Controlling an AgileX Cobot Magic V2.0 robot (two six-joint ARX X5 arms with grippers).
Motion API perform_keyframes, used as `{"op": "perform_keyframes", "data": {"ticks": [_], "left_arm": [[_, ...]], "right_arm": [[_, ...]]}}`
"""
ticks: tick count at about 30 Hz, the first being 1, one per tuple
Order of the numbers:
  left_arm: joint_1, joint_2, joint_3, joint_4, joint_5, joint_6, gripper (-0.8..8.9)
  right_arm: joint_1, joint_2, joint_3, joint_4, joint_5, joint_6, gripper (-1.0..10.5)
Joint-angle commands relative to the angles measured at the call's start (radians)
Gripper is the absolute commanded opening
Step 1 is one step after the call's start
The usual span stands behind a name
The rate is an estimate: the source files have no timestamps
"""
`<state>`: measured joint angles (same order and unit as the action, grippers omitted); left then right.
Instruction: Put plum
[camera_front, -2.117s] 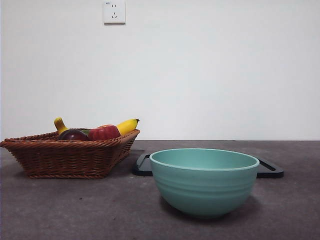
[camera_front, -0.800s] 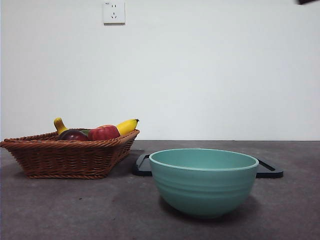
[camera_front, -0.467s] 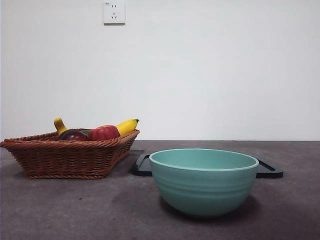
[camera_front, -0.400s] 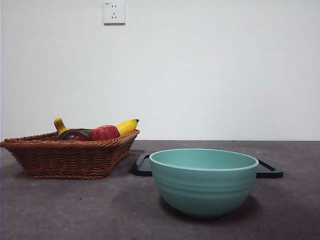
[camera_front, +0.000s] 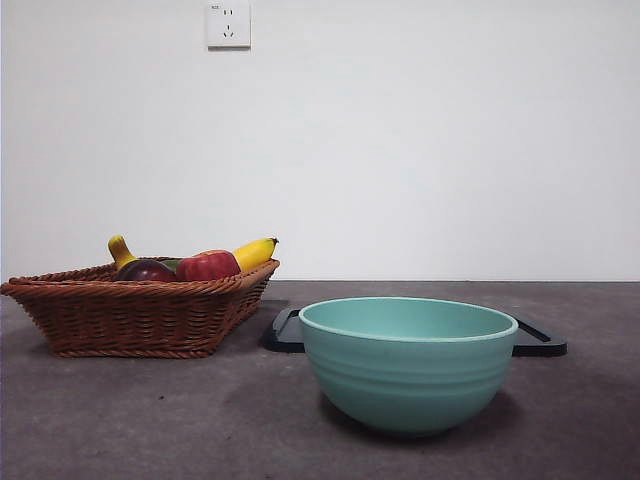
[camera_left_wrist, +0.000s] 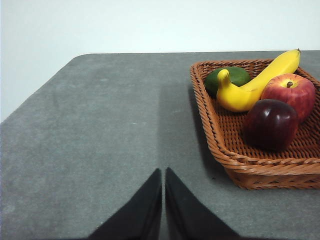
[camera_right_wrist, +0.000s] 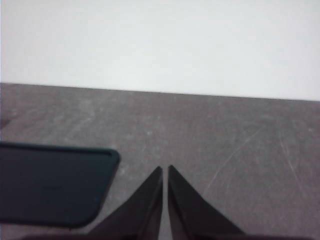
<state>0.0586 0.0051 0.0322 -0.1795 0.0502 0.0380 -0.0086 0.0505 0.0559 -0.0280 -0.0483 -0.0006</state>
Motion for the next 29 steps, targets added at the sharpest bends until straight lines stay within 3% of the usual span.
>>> {"op": "perform_keyframes", "data": {"ticks": [1,14,18,29], "left_arm": [[0.002,-0.002,-0.021,-0.008,-0.002,-0.005,0.08],[0.002,-0.002,-0.021,-0.008,-0.002,-0.005,0.08],[0.002,-0.002,-0.021,-0.008,-0.002,-0.005,0.09],[0.002,-0.002,-0.021,-0.008,-0.002,-0.005,0.09]], "right_arm": [[-0.003,-0.021,-0.025,0.010,0.004,0.005,0.1],[-0.003,-0.047,-0.045,-0.154,0.005,0.039,0.1],[-0.002,-0.047,-0.045,-0.148,0.003,0.081,0.1],[-0.002,-0.047,-0.045,-0.128,0.004,0.079,0.1]]}}
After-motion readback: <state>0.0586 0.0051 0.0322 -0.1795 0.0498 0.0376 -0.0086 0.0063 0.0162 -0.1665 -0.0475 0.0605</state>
